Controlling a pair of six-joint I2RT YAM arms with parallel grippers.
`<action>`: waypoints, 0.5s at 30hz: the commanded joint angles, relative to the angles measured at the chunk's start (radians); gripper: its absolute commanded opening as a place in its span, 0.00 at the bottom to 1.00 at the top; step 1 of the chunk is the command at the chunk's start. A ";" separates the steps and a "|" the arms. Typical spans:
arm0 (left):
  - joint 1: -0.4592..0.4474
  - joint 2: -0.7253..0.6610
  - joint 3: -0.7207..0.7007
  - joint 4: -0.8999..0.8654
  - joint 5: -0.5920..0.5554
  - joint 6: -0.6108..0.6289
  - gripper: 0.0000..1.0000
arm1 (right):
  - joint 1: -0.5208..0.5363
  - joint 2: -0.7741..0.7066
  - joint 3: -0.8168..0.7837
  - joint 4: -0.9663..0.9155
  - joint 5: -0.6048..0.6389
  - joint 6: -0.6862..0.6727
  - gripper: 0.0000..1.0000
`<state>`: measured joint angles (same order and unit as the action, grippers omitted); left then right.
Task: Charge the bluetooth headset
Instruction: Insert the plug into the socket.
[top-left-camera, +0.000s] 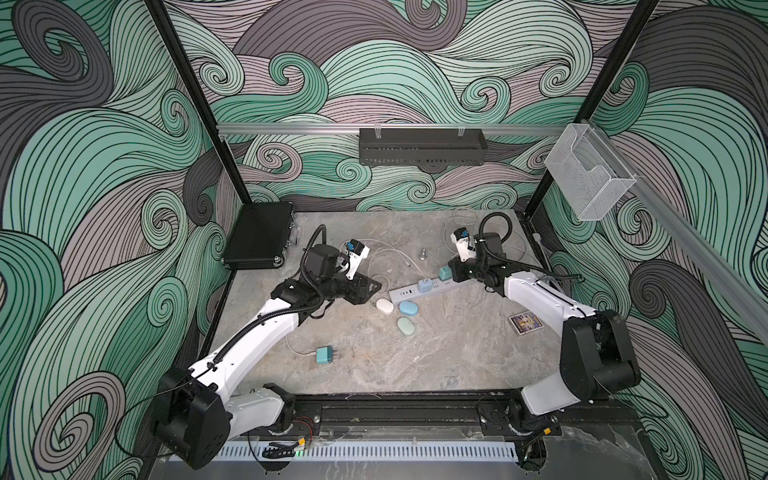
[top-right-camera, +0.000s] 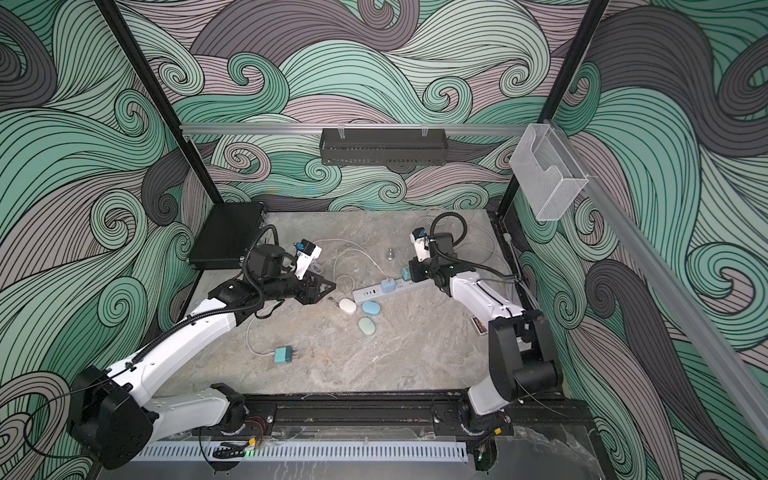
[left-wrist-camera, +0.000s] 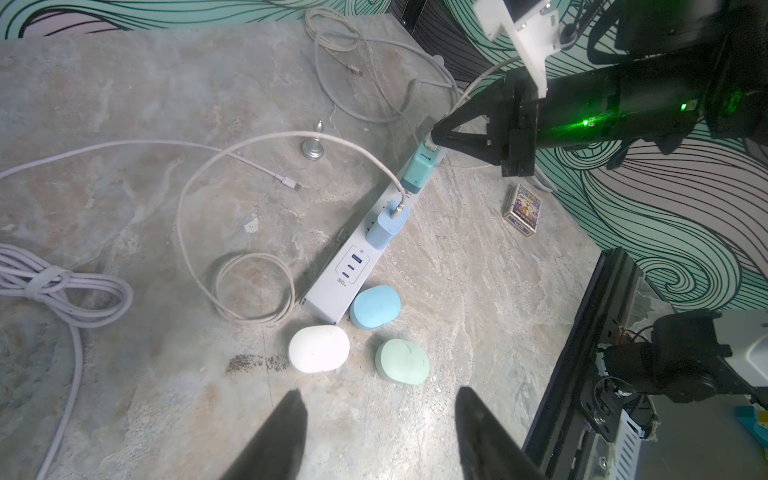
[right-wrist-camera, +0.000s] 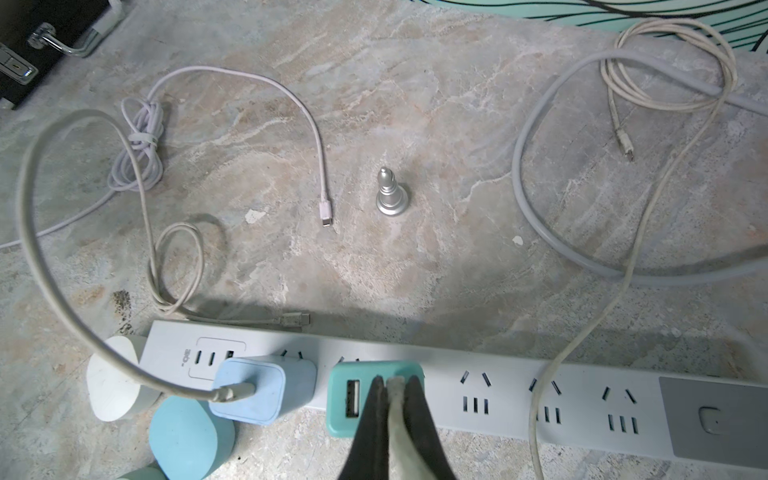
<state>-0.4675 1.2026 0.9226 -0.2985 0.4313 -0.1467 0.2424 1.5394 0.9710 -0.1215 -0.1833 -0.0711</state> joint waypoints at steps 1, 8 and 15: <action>-0.006 0.003 0.000 0.004 0.017 -0.016 0.57 | -0.018 0.002 -0.013 0.070 -0.012 -0.017 0.00; -0.006 0.006 0.000 0.003 0.017 -0.017 0.57 | -0.038 0.015 -0.035 0.095 -0.021 -0.030 0.00; -0.006 0.013 0.004 0.009 0.015 -0.026 0.56 | -0.039 0.015 -0.059 0.093 -0.035 0.018 0.00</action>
<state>-0.4675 1.2034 0.9192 -0.2981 0.4316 -0.1574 0.2081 1.5505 0.9283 -0.0414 -0.2005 -0.0849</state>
